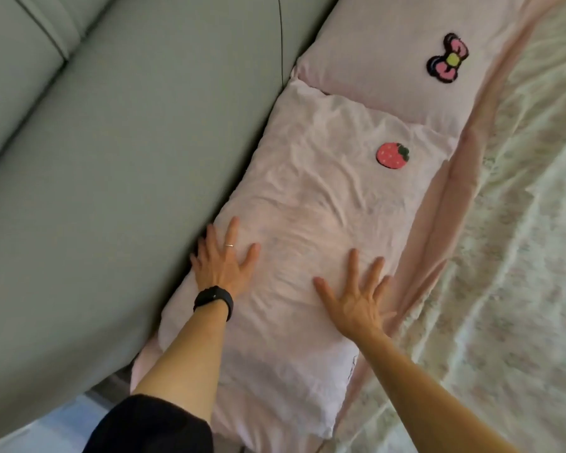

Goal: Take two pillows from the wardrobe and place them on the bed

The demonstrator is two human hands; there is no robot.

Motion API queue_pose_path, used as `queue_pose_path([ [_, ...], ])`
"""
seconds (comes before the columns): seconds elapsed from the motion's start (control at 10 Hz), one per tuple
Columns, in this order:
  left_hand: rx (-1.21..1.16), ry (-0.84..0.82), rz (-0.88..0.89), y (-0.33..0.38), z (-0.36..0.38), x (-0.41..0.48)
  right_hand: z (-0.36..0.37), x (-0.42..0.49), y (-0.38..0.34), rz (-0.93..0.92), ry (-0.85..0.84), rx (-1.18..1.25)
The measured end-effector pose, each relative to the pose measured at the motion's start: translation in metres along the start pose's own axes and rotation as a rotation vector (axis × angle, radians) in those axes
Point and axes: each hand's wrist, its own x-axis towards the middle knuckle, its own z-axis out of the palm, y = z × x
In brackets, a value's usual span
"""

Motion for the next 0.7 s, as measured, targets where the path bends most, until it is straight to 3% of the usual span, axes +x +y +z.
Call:
queue_pose_path([
  [0.1,-0.050,-0.102,-0.143,-0.040,-0.012,-0.027,0.009,-0.042,0.020,0.055,-0.086,0.206],
  [0.2,-0.035,-0.127,-0.129,-0.052,-0.022,-0.041,0.020,-0.062,0.025,0.054,-0.106,0.340],
  [0.4,0.055,-0.031,-0.145,-0.043,-0.038,-0.034,0.032,-0.060,0.010,0.025,-0.080,0.372],
  [0.5,0.137,-0.142,-0.172,-0.037,-0.033,-0.053,0.026,-0.062,0.013,0.006,-0.102,0.274],
  [0.7,0.113,-0.366,-0.115,-0.003,-0.039,-0.142,-0.020,-0.100,0.000,-0.064,-0.164,-0.225],
])
